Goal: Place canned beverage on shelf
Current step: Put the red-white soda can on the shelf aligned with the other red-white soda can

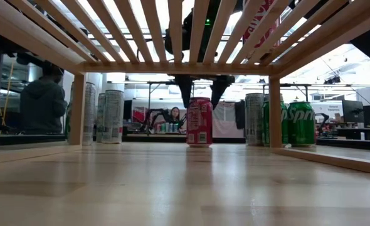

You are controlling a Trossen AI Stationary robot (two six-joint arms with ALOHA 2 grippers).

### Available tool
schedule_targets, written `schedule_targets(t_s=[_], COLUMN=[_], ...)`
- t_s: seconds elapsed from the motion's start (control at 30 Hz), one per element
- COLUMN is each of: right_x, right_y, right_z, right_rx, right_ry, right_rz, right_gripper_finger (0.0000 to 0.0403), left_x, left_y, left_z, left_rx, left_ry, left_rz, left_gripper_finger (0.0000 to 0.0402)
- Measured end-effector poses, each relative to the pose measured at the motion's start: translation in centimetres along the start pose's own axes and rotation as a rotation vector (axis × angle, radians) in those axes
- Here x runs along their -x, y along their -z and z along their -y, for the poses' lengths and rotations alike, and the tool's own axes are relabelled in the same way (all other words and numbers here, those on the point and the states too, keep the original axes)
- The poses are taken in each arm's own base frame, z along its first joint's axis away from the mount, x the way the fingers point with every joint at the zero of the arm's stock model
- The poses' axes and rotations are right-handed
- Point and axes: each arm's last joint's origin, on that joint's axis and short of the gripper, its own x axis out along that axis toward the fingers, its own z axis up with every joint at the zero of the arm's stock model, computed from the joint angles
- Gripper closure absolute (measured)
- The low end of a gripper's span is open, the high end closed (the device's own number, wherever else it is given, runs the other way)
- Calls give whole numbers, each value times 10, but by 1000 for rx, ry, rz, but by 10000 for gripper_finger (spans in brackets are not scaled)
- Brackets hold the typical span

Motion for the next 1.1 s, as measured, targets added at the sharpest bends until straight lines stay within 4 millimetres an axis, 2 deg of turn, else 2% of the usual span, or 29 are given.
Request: schedule_targets(t_s=[0.07,0.2,0.27,0.57,0.73,0.83,0.97,1.1], right_x=[0,0,0,1,1,1,-1,-1], right_y=[-1,0,1,1,2,4,4,4], right_z=[-1,-1,0,4,0,-2,-3,-2], right_rx=[5,84,195,1132,1459,1530,1498,1472], right_ry=[-12,-7,-6,-36,-45,-39,-27,-1], right_rz=[13,2,-18,-49,-22,-19,-22,-22], right_gripper_finger=[56,123,127,127,127,114,58,34], left_x=[0,0,0,0,0,0,0,0], left_y=[0,0,0,0,0,0,0,0], left_z=[0,0,0,0,0,0,0,0], left_rx=[0,0,0,0,0,0,0,0], left_ry=[-1,0,0,0,0,0,0,-1], left_rz=[-1,-1,-1,-1,0,-1,-1,-1], left_gripper_finger=[398,398,398,398,398,398,398,398])
